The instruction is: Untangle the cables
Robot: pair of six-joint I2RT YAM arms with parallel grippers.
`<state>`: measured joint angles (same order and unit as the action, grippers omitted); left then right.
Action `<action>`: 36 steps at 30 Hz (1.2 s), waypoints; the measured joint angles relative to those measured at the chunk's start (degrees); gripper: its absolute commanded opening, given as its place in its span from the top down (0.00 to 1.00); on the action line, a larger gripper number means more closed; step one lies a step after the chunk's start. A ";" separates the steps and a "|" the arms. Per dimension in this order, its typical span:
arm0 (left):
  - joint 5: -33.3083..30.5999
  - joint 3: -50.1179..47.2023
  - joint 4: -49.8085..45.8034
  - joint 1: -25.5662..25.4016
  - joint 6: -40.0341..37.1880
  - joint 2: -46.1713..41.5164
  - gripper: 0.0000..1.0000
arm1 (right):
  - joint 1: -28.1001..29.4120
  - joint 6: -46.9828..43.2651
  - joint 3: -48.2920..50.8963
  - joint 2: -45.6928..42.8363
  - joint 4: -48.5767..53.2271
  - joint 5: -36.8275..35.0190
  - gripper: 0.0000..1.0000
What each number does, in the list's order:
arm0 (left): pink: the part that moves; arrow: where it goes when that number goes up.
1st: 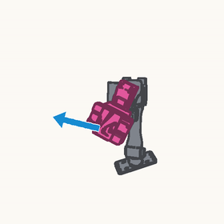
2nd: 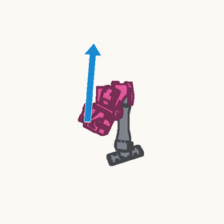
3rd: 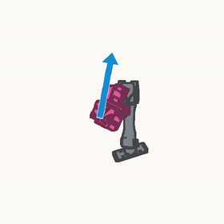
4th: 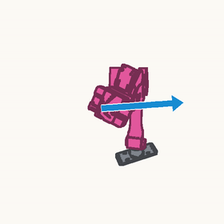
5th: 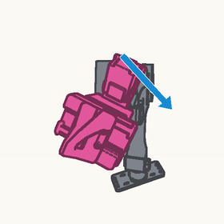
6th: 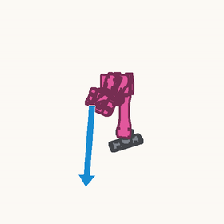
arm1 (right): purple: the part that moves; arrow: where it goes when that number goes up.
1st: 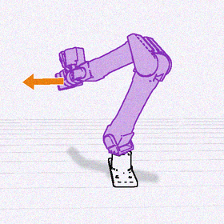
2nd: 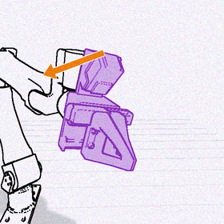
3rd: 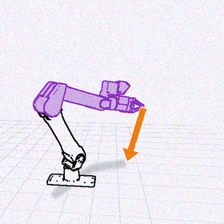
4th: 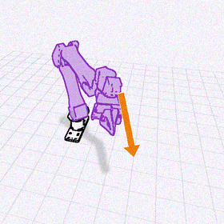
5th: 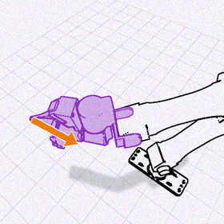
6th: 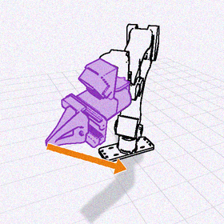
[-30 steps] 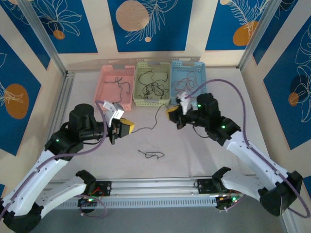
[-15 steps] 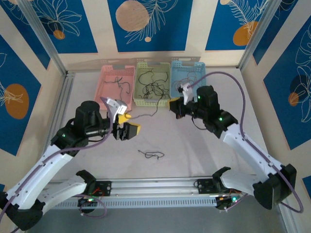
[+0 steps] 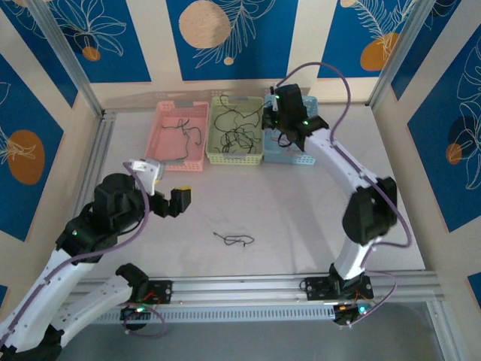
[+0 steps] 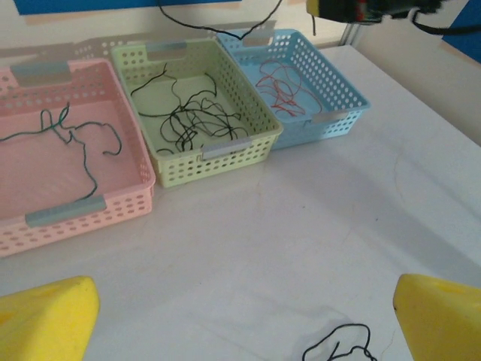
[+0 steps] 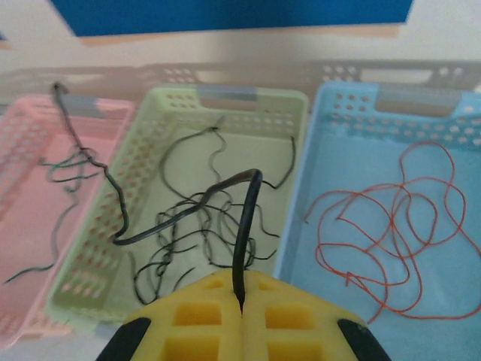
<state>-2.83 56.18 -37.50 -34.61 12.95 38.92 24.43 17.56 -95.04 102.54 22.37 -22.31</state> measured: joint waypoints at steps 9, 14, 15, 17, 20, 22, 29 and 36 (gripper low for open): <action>-0.20 -3.19 -2.03 0.07 0.70 -1.38 0.00 | 1.49 8.13 -15.52 18.34 7.96 -6.38 1.00; 1.33 -5.20 -1.92 0.11 2.21 -1.31 0.00 | 1.60 14.27 -18.93 23.26 9.38 -6.23 0.95; 1.68 -5.53 -1.92 0.11 2.54 -1.25 0.00 | 1.57 15.45 -19.32 23.89 9.35 -5.88 0.87; 2.49 -6.08 -1.60 0.11 3.28 -0.87 0.00 | 1.49 17.84 -19.82 24.90 8.96 -4.24 0.65; 3.48 -6.51 -0.92 0.11 3.93 -0.13 0.00 | 1.49 20.22 -20.11 25.42 8.87 -1.70 0.49; 4.11 -6.86 -0.39 0.11 4.44 0.07 0.00 | 1.49 21.46 -19.67 25.14 8.17 0.39 0.47; 5.84 -9.11 0.83 0.11 5.75 0.17 0.00 | 1.79 20.81 3.67 8.68 1.88 9.68 0.50; 6.27 -10.91 0.96 0.11 6.95 -2.23 0.00 | 6.95 10.23 26.01 -16.41 -2.14 20.00 0.48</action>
<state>3.44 45.28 -36.53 -34.50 19.90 36.69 31.38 27.79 -69.04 86.13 20.23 -2.31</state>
